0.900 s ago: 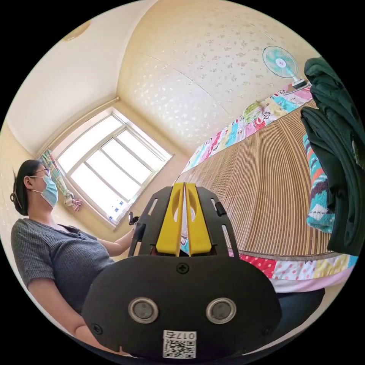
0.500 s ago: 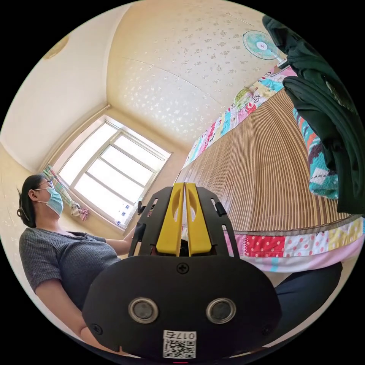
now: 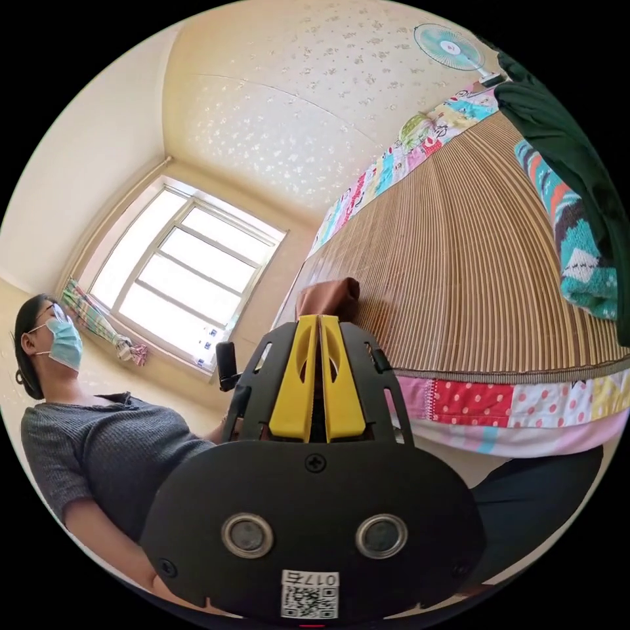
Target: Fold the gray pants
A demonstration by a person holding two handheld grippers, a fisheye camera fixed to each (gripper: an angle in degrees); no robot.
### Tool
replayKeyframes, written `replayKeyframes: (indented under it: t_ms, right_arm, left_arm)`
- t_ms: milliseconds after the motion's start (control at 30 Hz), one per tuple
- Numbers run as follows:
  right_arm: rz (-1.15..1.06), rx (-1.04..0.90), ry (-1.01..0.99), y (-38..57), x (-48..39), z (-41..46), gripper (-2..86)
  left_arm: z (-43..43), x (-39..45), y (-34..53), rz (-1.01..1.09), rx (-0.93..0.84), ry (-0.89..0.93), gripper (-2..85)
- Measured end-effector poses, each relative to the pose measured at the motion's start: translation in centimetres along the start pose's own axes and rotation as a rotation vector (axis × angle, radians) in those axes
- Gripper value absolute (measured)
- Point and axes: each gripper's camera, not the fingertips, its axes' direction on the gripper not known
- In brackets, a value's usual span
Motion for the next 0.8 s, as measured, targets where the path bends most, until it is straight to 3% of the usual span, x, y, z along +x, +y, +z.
replayKeyframes:
  t_ms: [133, 333, 400, 500, 533, 600, 733, 800]
  right_arm:
    - [-0.047, -0.187, 0.158, -4.9, -2.3, 5.7, 11.4]
    - [-0.039, -0.282, 0.291, -18.1, -4.0, 15.3, 18.3]
    - [0.004, -0.372, 0.37, -21.4, -2.3, 18.9, 18.7]
    - [0.094, -0.674, 0.39, -22.9, 1.4, 25.2, 16.0]
    - [-0.001, -0.683, 0.443, -23.2, 0.4, 25.7, 12.0]
    - [-0.159, -0.619, 0.381, -23.8, -3.1, 24.7, 7.9]
    - [-0.342, -0.322, -0.151, -24.1, -9.9, 15.9, 3.7]
    - [-0.406, -0.177, -0.17, -22.7, -11.4, 11.4, 3.3]
  left_arm:
    - [1.3, -0.7, 3.6, -0.061, -0.076, -0.019, -0.4]
    - [-0.4, -0.1, 4.6, -0.003, -0.085, -0.059, -0.7]
    - [-1.0, 0.5, 4.6, 0.015, -0.08, -0.087, -0.7]
    - [-2.0, 1.2, 5.5, 0.018, -0.029, -0.077, -0.9]
    - [-2.2, 1.2, 5.7, 0.012, -0.02, -0.069, -1.0]
    - [-3.2, 0.9, 7.1, -0.019, 0.012, -0.052, -1.0]
    - [-6.2, 0.1, 9.7, -0.08, 0.161, -0.085, -1.0]
    - [-8.3, -0.5, 10.4, -0.097, 0.233, -0.095, -0.8]
